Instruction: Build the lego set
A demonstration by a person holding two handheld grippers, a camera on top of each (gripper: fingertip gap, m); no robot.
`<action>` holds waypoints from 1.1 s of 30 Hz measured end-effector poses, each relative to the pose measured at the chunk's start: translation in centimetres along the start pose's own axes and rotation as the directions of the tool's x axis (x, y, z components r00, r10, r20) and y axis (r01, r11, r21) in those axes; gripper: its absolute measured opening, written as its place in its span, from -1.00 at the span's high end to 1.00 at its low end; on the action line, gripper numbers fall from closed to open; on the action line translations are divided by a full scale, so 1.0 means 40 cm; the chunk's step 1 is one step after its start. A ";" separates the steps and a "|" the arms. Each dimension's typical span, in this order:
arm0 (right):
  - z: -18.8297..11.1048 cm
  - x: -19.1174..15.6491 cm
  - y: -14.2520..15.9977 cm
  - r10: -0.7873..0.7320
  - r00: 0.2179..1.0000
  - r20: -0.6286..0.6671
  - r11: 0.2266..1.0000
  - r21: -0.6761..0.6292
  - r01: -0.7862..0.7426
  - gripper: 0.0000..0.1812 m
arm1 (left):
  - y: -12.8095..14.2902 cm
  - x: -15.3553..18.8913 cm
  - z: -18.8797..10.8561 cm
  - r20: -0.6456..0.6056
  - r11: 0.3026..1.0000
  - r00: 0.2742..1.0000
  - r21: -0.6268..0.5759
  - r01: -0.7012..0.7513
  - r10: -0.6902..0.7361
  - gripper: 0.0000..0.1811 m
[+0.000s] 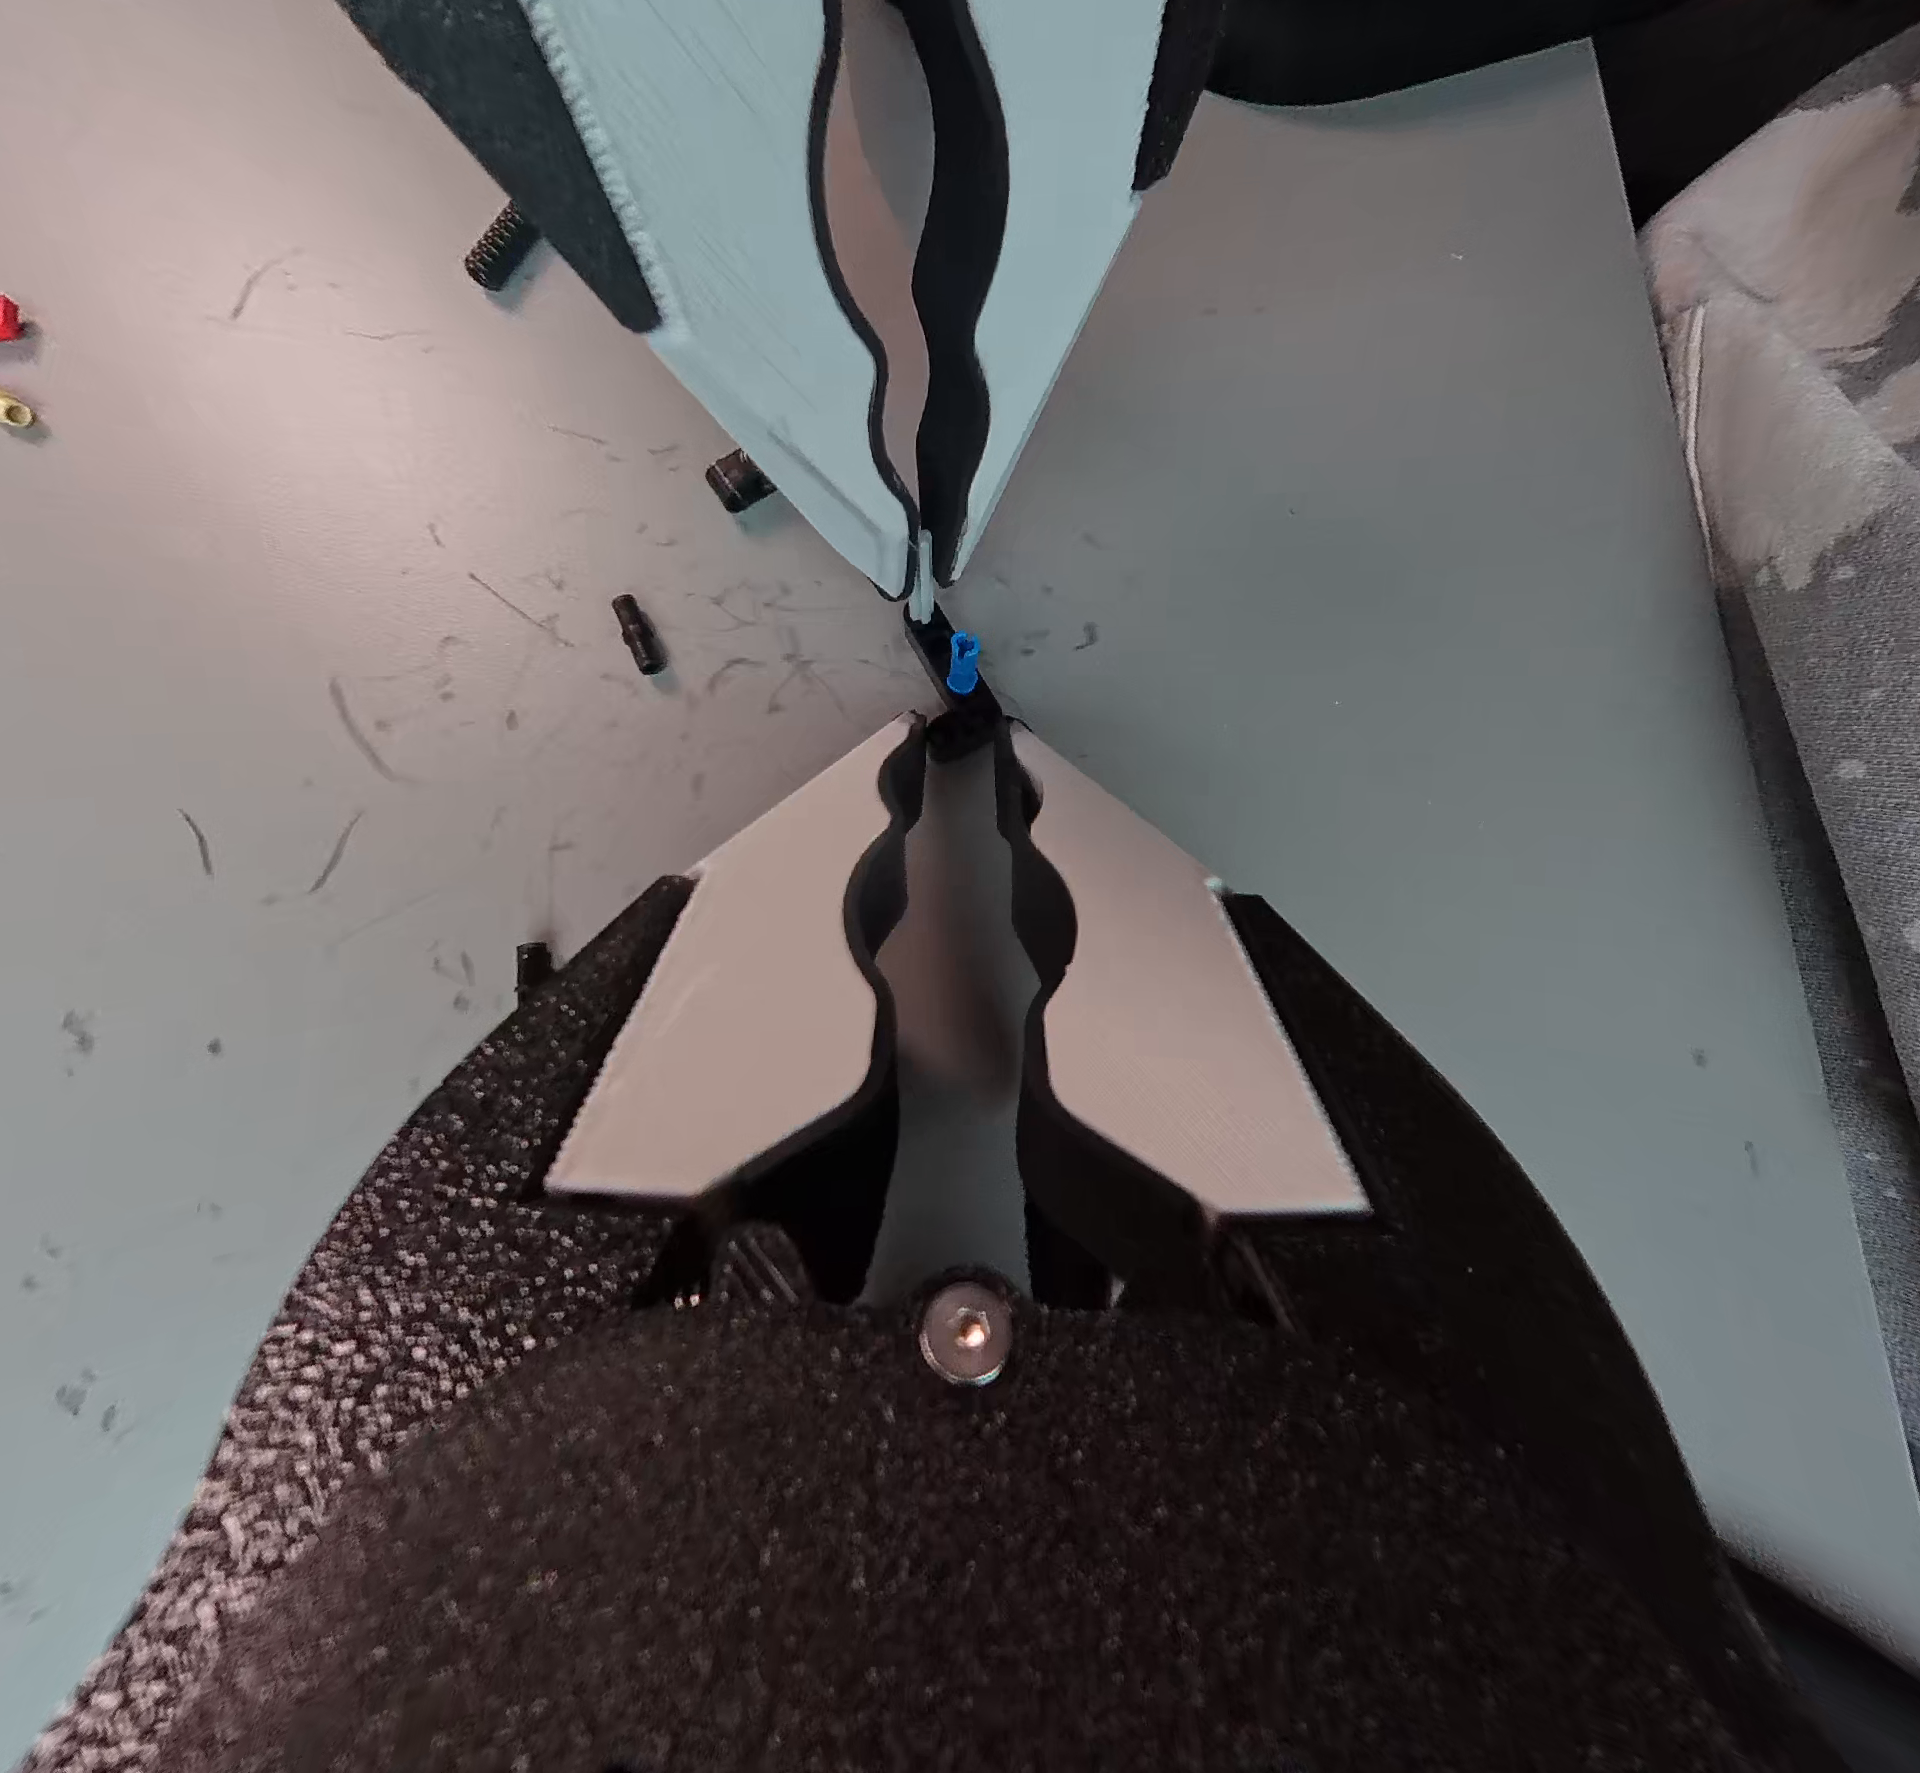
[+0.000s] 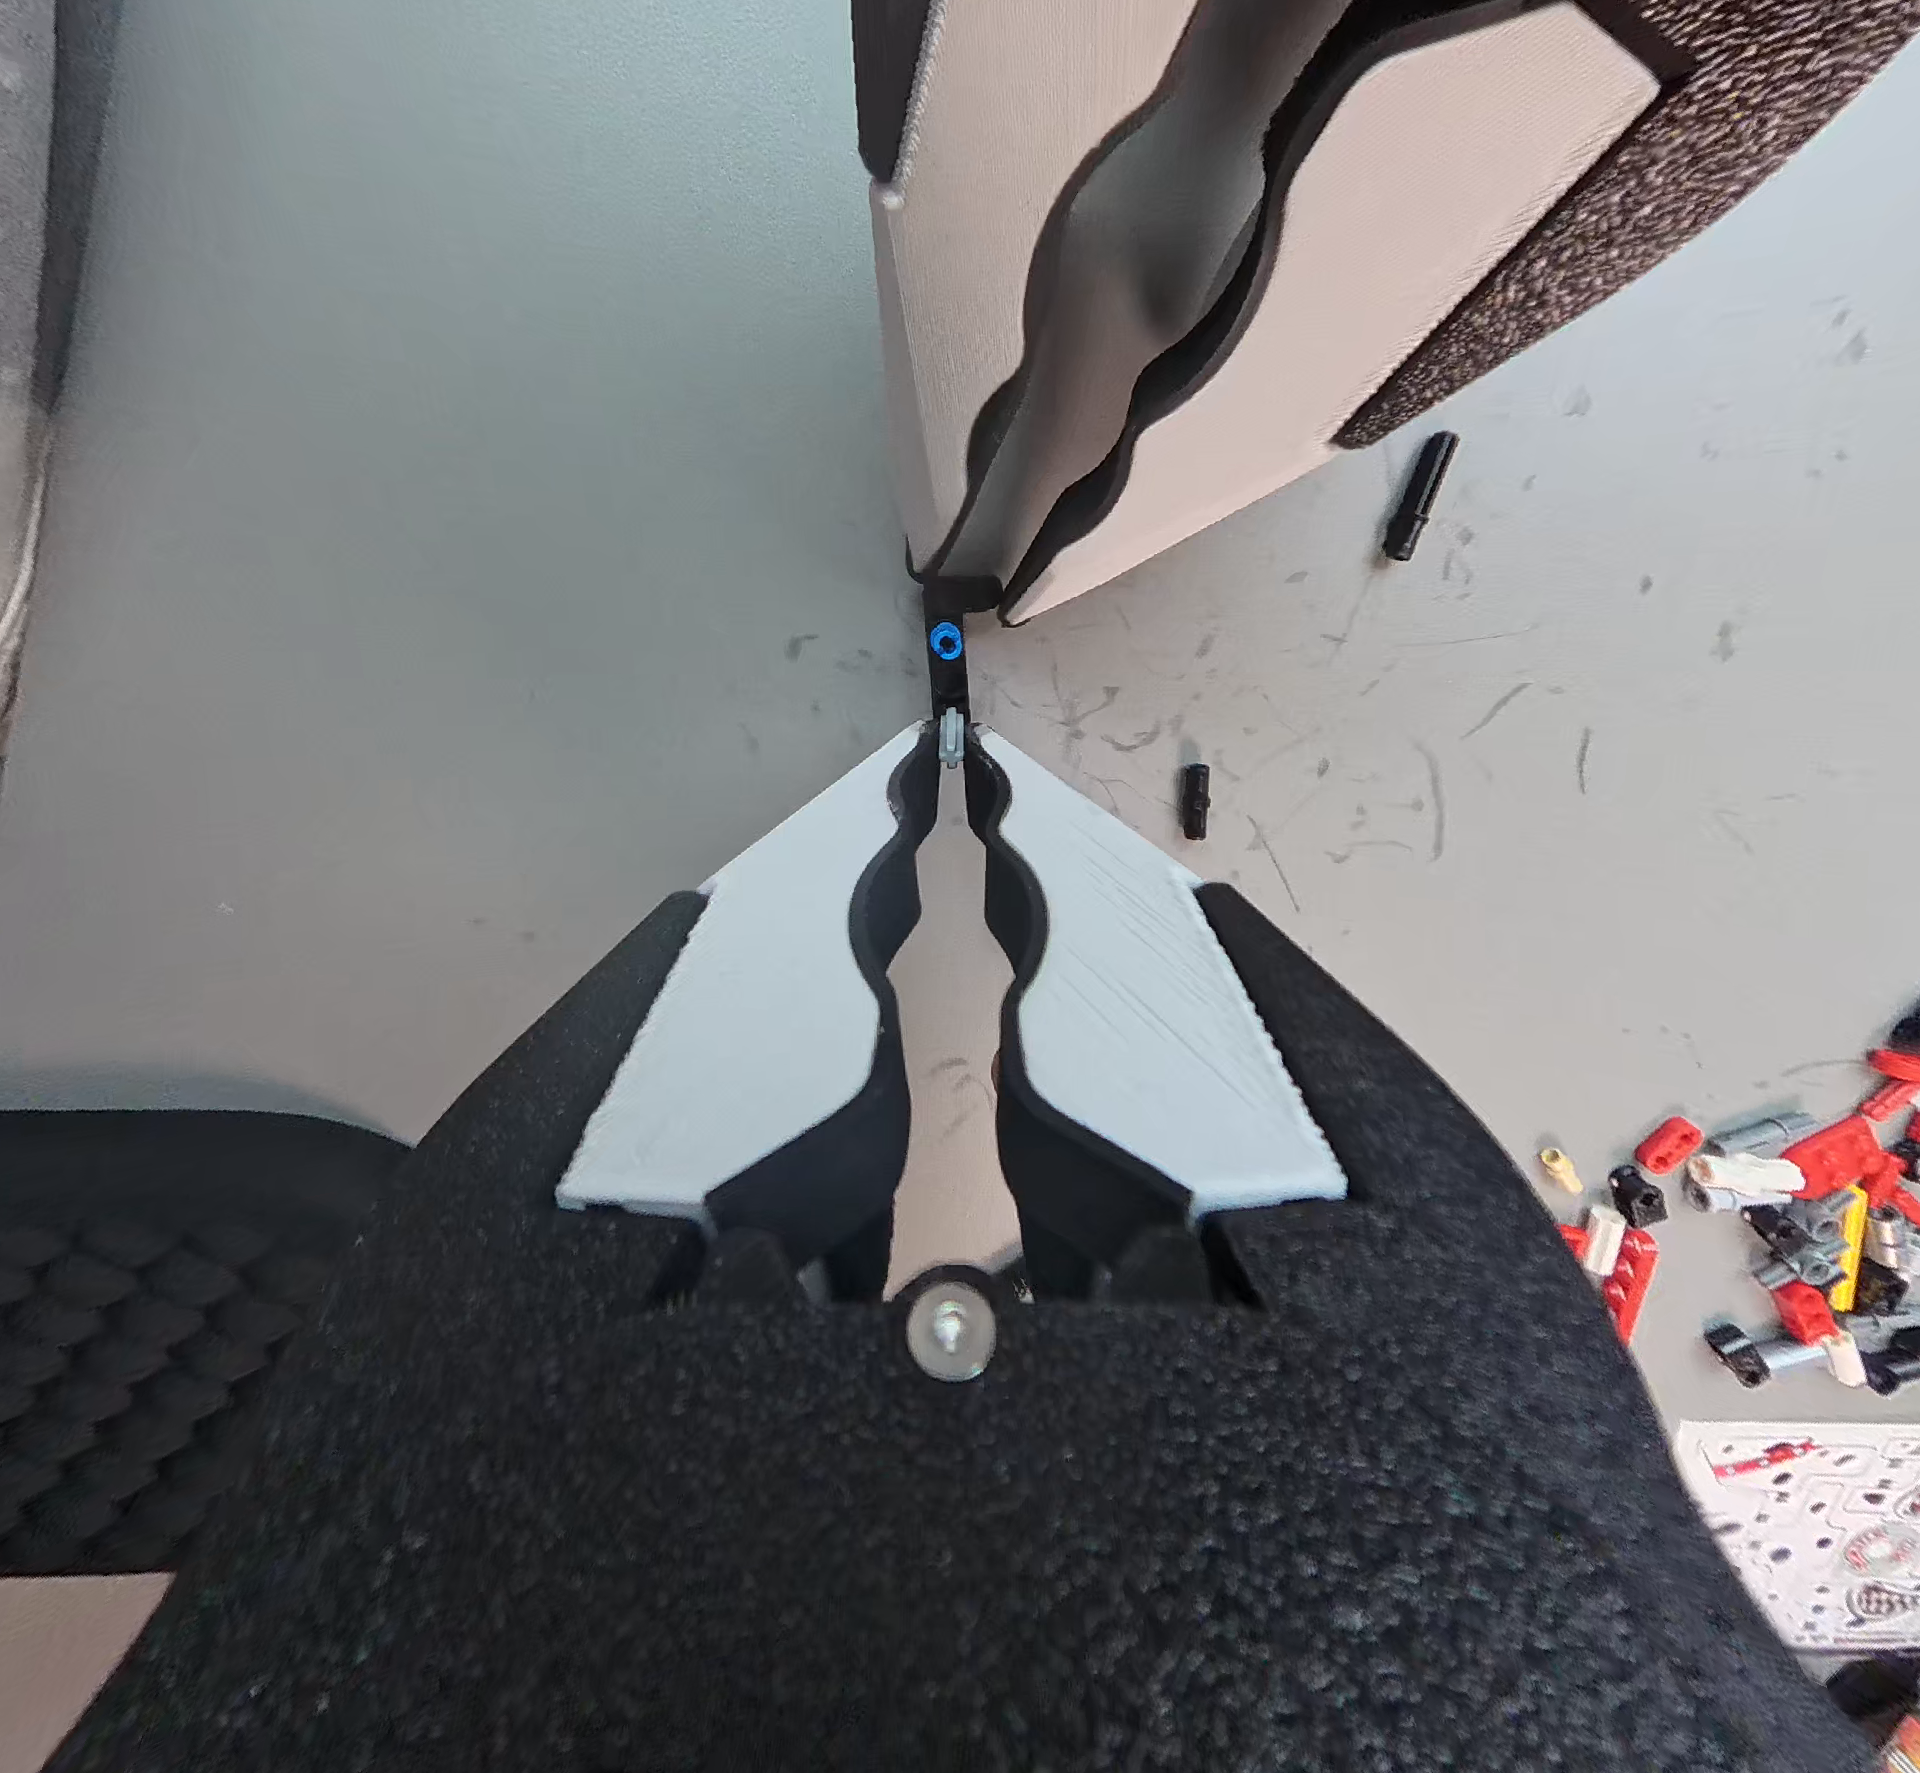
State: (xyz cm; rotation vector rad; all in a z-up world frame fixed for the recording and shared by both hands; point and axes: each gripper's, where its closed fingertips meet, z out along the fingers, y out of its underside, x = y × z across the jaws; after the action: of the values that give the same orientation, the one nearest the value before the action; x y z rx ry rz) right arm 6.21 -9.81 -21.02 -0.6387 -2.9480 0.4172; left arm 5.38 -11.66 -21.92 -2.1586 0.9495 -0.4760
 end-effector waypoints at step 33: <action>-0.013 0.006 -0.026 0.039 0.991 -0.130 0.989 0.150 -0.019 0.75 | 0.005 0.015 0.002 -0.039 1.000 0.999 -0.010 0.018 -0.018 0.91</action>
State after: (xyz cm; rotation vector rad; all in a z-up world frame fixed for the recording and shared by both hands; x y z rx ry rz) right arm 5.67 -10.48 -20.21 -0.6638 -2.7544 0.5671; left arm 5.72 -12.14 -22.11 -2.1755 0.9564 -0.5249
